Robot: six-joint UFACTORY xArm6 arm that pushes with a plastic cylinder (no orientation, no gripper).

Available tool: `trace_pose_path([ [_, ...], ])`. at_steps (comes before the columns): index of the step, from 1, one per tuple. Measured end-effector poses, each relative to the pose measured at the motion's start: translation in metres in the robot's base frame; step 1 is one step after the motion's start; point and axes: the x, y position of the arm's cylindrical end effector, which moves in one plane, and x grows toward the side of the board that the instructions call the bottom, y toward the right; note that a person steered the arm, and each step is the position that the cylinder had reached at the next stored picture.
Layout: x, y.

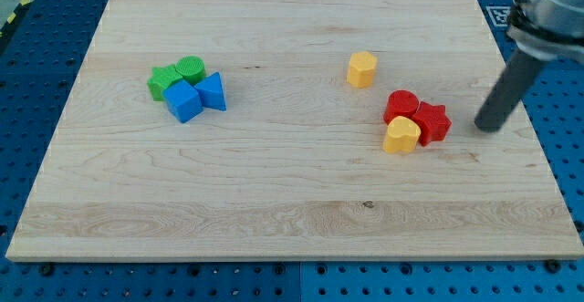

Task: Place the yellow hexagon to the left of the red circle

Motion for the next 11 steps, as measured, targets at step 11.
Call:
trace_pose_path([
  [11,-0.021,-0.172],
])
